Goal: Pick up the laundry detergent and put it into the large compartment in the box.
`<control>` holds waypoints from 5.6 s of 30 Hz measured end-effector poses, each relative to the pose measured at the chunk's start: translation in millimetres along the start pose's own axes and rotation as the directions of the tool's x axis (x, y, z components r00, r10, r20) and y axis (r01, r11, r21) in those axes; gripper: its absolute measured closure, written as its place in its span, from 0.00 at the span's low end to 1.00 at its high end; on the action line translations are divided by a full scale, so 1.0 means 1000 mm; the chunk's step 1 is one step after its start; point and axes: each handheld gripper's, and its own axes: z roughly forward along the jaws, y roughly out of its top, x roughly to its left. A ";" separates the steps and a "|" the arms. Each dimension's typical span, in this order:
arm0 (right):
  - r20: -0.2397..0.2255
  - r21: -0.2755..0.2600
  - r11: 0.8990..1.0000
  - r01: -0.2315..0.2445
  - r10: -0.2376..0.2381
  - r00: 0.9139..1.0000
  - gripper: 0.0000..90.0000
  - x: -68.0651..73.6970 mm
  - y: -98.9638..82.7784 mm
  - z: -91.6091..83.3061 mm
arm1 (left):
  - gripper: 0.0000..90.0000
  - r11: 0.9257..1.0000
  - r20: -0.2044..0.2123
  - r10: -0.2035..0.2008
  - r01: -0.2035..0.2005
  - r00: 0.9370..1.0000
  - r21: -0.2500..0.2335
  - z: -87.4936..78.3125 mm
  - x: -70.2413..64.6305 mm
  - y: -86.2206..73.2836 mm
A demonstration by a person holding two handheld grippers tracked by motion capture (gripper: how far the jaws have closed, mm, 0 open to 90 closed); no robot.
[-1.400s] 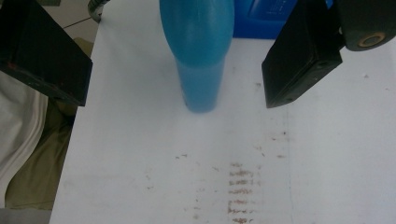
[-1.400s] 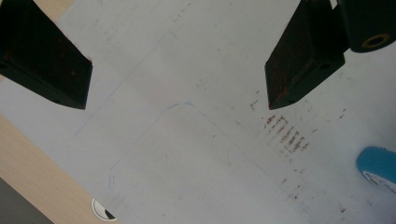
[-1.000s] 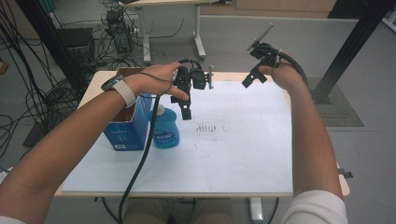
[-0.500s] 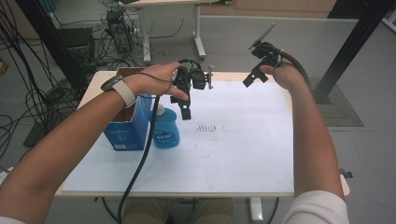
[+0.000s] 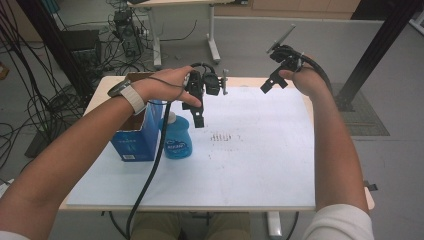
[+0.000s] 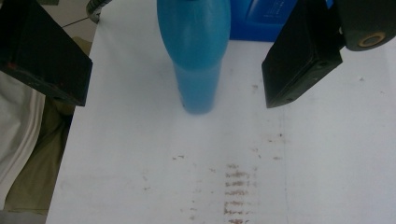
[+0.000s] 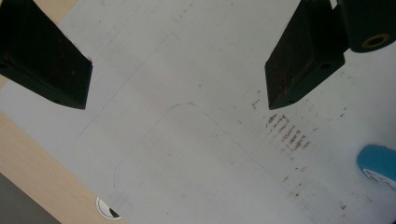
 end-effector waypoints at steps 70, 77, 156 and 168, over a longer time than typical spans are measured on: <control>0.001 0.005 1.000 -0.006 0.006 1.000 0.08 0.003 0.001 0.000 | 0.08 0.999 0.015 -0.025 0.025 1.000 -0.027 -0.030 0.009 -0.065; 0.001 0.007 1.000 -0.006 0.006 1.000 0.08 0.004 0.002 0.001 | 0.08 1.000 0.020 -0.005 0.005 1.000 -0.010 -0.025 0.010 -0.066; -0.002 0.003 1.000 -0.007 0.007 1.000 0.08 0.005 0.003 0.002 | 0.08 1.000 0.023 -0.024 0.024 0.999 -0.003 -0.006 0.013 -0.073; -0.002 0.001 1.000 -0.008 0.008 1.000 0.08 0.004 0.003 0.002 | 0.08 1.000 0.024 -0.025 0.025 0.999 -0.011 -0.007 0.014 -0.074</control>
